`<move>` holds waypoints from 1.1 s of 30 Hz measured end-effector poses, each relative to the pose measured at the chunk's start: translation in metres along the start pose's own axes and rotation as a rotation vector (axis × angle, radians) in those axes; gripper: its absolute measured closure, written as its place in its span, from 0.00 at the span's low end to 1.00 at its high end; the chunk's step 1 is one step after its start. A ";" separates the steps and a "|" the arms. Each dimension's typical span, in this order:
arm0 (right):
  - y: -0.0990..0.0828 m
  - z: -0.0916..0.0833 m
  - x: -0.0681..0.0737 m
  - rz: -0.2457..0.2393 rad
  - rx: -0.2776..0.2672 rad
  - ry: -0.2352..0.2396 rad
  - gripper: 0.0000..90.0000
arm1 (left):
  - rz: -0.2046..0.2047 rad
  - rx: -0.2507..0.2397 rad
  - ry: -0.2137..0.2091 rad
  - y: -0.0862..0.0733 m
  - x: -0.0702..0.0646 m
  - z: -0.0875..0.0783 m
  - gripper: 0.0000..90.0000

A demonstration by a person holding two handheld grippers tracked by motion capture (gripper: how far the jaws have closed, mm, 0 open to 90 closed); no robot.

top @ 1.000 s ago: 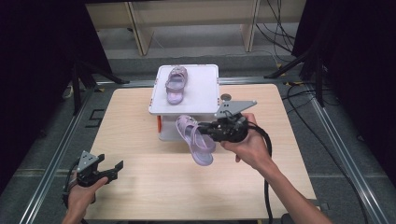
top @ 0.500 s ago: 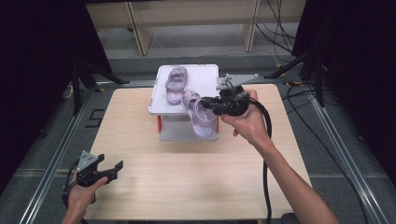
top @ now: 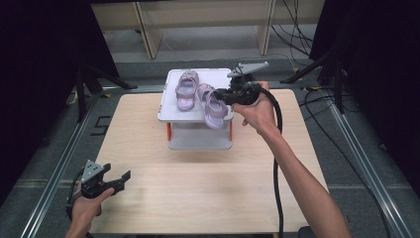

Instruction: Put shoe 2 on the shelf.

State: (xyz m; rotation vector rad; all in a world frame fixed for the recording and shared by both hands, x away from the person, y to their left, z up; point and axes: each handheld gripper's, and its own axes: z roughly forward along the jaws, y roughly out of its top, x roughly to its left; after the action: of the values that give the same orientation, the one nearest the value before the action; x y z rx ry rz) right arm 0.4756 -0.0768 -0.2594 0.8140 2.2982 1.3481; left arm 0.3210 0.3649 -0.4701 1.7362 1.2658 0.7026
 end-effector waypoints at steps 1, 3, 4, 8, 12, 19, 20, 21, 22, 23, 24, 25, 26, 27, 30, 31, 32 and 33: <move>0.003 0.002 -0.004 0.006 0.022 -0.001 0.94 | -0.002 -0.004 -0.003 0.000 0.000 0.000 0.17; 0.006 0.005 -0.009 0.002 0.037 -0.016 0.94 | -0.001 -0.003 -0.003 0.000 0.000 0.000 0.17; 0.006 0.005 -0.009 0.002 0.037 -0.016 0.94 | 0.001 0.003 -0.002 0.000 0.000 0.000 0.17; 0.012 0.013 -0.016 0.011 0.069 -0.033 0.94 | -0.004 -0.006 -0.005 0.000 0.000 0.000 0.17; 0.017 0.022 -0.020 0.033 0.098 -0.053 0.94 | -0.002 -0.005 -0.006 0.000 0.000 0.000 0.17; 0.025 0.045 -0.031 0.026 0.117 -0.081 0.94 | -0.003 -0.011 -0.014 0.000 0.000 0.000 0.17; 0.025 0.045 -0.031 0.026 0.117 -0.081 0.94 | -0.002 -0.010 -0.014 0.000 0.000 0.000 0.17; 0.026 0.047 -0.032 0.024 0.126 -0.082 0.94 | 0.000 -0.008 -0.014 0.000 0.000 0.000 0.17; 0.028 0.052 -0.034 0.026 0.127 -0.093 0.94 | 0.001 -0.007 -0.012 0.001 0.000 0.000 0.17; 0.028 0.054 -0.035 0.022 0.126 -0.096 0.94 | 0.002 -0.006 -0.010 0.001 0.000 -0.001 0.17; 0.028 0.054 -0.035 0.022 0.126 -0.096 0.94 | 0.001 -0.006 -0.009 0.001 0.000 -0.001 0.17; 0.029 0.059 -0.037 0.017 0.127 -0.113 0.94 | 0.000 -0.007 -0.012 0.000 0.000 0.000 0.17; 0.030 0.062 -0.038 0.021 0.122 -0.127 0.94 | -0.001 -0.009 -0.014 0.000 0.000 0.000 0.17; 0.030 0.062 -0.038 0.021 0.122 -0.127 0.94 | -0.002 -0.007 -0.011 0.001 0.000 -0.001 0.17; 0.031 0.069 -0.040 0.021 0.145 -0.153 0.94 | -0.001 -0.009 -0.011 0.001 0.000 0.000 0.17; 0.030 0.072 -0.041 0.022 0.149 -0.155 0.94 | 0.000 -0.008 -0.010 0.001 0.000 -0.001 0.17; 0.028 0.078 -0.043 0.008 0.159 -0.183 0.94 | 0.000 -0.007 -0.010 0.001 0.000 -0.001 0.17; 0.028 0.078 -0.043 0.008 0.159 -0.183 0.94 | 0.000 -0.009 -0.010 0.001 0.000 0.000 0.17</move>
State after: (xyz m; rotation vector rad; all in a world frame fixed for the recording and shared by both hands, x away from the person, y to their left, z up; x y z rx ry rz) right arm 0.5606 -0.0409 -0.2716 0.9545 2.2793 1.0558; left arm 0.3208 0.3650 -0.4694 1.7306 1.2547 0.6976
